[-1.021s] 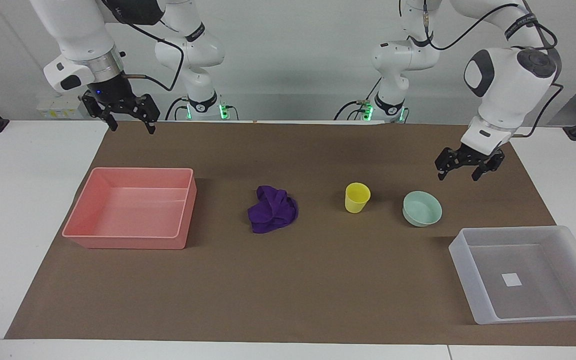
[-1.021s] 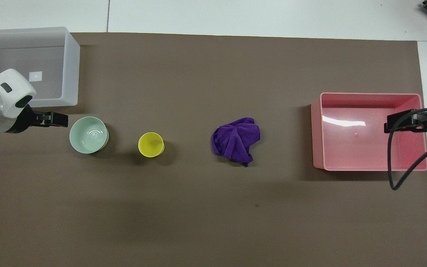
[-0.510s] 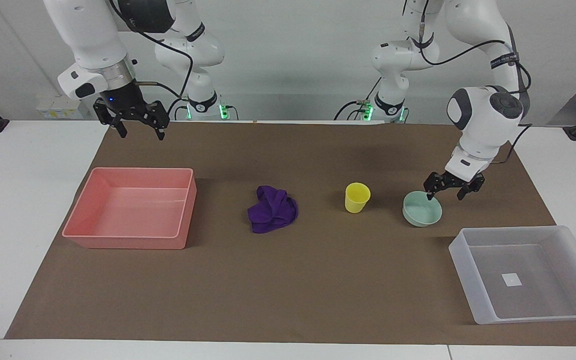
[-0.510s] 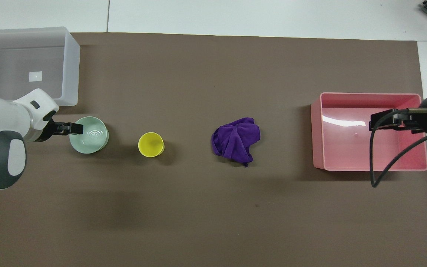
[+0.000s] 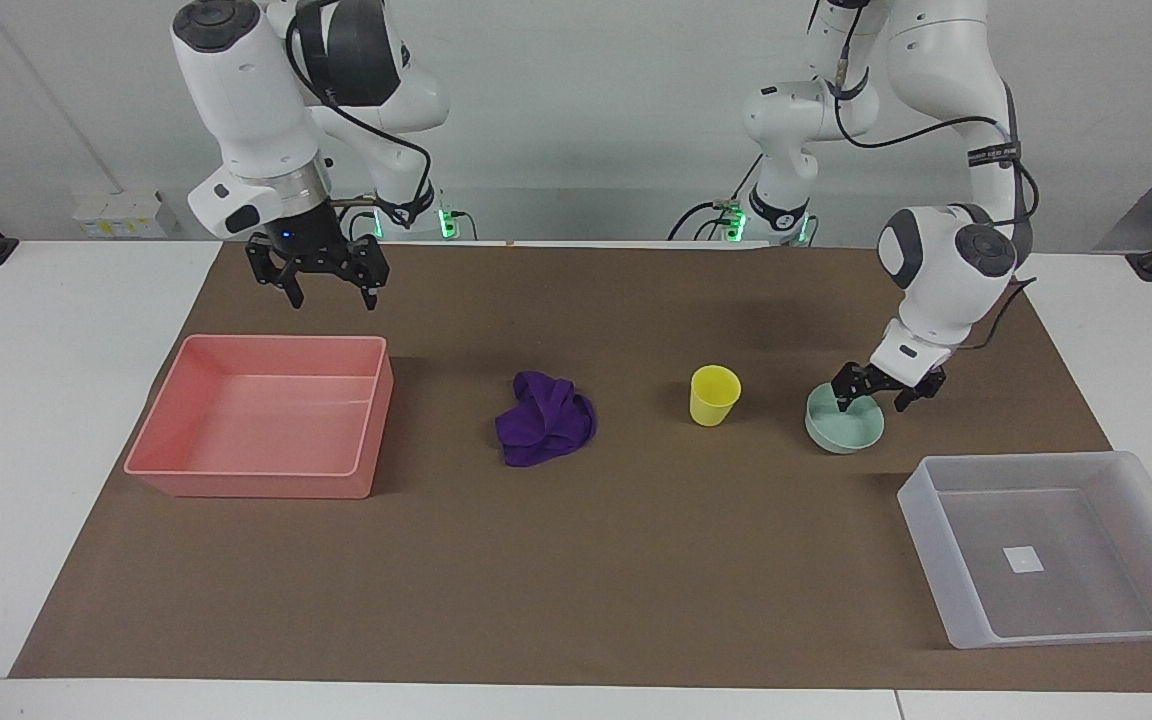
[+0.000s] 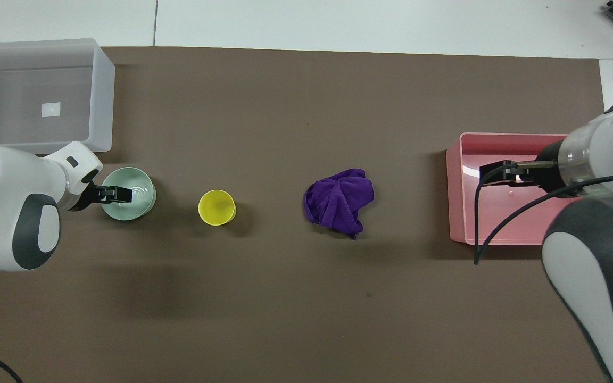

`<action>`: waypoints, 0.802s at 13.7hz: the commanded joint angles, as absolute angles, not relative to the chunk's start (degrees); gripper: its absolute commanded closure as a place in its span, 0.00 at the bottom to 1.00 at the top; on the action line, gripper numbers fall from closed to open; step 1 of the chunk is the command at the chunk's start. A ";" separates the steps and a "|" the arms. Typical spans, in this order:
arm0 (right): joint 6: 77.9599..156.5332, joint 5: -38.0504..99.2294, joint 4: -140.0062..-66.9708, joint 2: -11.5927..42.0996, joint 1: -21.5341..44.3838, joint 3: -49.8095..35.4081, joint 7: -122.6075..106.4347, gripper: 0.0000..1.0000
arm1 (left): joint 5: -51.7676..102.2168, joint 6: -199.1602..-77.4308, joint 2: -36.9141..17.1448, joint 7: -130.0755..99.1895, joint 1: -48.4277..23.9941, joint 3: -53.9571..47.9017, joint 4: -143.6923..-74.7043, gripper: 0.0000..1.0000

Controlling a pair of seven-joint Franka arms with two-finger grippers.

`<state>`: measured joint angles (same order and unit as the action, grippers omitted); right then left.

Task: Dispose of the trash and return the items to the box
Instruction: 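Lift the green bowl into the white box while the right gripper grasps the cloth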

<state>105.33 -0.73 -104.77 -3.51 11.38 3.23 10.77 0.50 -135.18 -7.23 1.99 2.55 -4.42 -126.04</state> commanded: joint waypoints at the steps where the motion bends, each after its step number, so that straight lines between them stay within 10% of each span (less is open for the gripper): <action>1: 110.29 -0.09 -107.93 -2.82 13.88 3.16 14.58 0.00 | 1.32 -136.49 -7.38 3.25 3.25 -4.83 -127.09 0.17; 2: 111.96 -0.09 -107.93 -1.68 14.58 3.16 15.63 0.00 | 1.41 -136.23 -7.56 3.16 3.25 -4.83 -127.00 0.38; 3: 113.89 -0.09 -107.93 -0.02 15.89 3.16 16.51 0.00 | 1.41 -136.06 -7.47 3.16 3.25 -4.83 -127.00 0.83; 4: 115.47 -0.09 -107.93 1.57 16.95 3.16 16.96 0.00 | 1.41 -135.79 -7.47 3.16 3.34 -4.92 -126.91 1.00; 11: 122.86 0.00 -108.72 7.37 21.43 2.90 18.89 0.00 | 1.41 -123.26 -5.98 4.65 3.43 -4.66 -116.57 1.00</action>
<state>120.31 -0.72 -107.95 6.26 20.57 3.04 17.78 0.77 -129.62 -7.12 2.41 2.58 -4.46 -121.25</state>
